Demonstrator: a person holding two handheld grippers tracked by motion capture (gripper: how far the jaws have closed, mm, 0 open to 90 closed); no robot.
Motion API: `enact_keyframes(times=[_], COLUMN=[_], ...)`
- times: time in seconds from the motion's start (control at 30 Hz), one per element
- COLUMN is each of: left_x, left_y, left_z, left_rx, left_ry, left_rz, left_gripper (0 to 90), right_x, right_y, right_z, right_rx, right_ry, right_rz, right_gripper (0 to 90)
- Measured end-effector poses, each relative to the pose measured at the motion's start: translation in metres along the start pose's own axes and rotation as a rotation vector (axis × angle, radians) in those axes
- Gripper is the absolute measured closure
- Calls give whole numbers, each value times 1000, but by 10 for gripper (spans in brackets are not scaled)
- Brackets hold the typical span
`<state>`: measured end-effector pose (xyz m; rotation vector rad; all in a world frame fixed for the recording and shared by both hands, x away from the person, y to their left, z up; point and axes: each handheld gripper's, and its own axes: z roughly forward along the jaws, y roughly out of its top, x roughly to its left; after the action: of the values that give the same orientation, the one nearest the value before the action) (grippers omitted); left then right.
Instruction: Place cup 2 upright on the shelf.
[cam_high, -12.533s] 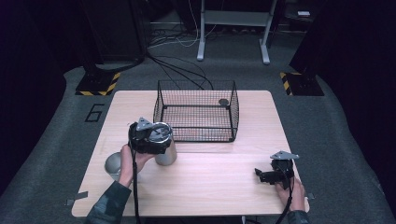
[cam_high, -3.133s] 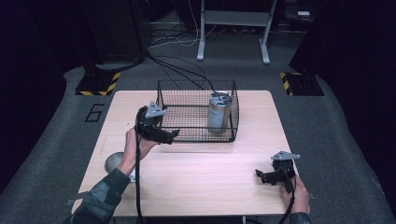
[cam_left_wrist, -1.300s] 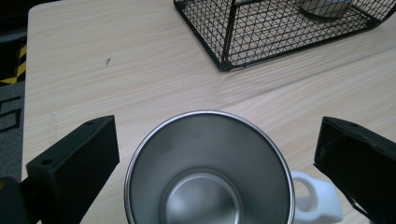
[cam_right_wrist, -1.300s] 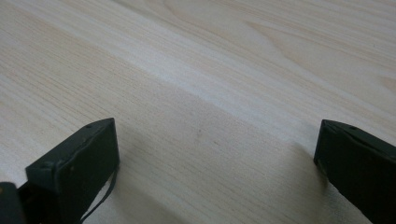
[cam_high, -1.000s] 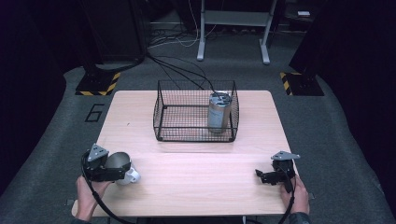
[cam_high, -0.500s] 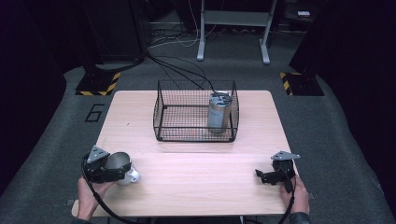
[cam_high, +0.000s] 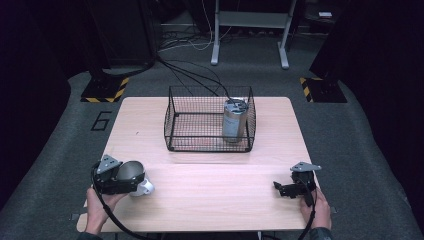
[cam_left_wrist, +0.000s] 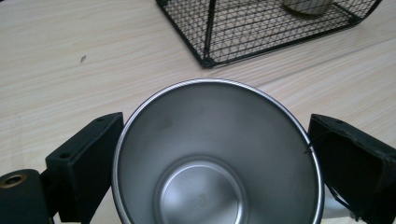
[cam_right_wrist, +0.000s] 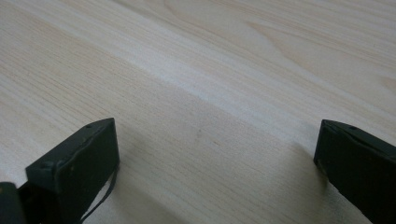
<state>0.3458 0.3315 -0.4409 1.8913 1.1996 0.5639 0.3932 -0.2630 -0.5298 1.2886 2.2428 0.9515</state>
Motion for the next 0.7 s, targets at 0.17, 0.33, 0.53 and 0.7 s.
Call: enact_keyframes(times=[0.17, 0.33, 0.53, 0.7], left_x=[-10, -20, -27, -34], left_y=[10, 20, 28, 33], left_z=[1, 2, 10, 15], left_rx=[-4, 0, 6, 10], left_ry=[-20, -44, -76, -108], left_rz=[34, 72, 101, 126], left_gripper=[65, 65, 65, 65], right_x=[0, 0, 0, 0], right_y=[0, 0, 0, 0], right_z=[0, 0, 0, 0], right_rx=[-1, -1, -1, -2], right_ry=[0, 0, -3, -2], right_rz=[-4, -1, -4, -3], right_gripper=[0, 0, 0, 0])
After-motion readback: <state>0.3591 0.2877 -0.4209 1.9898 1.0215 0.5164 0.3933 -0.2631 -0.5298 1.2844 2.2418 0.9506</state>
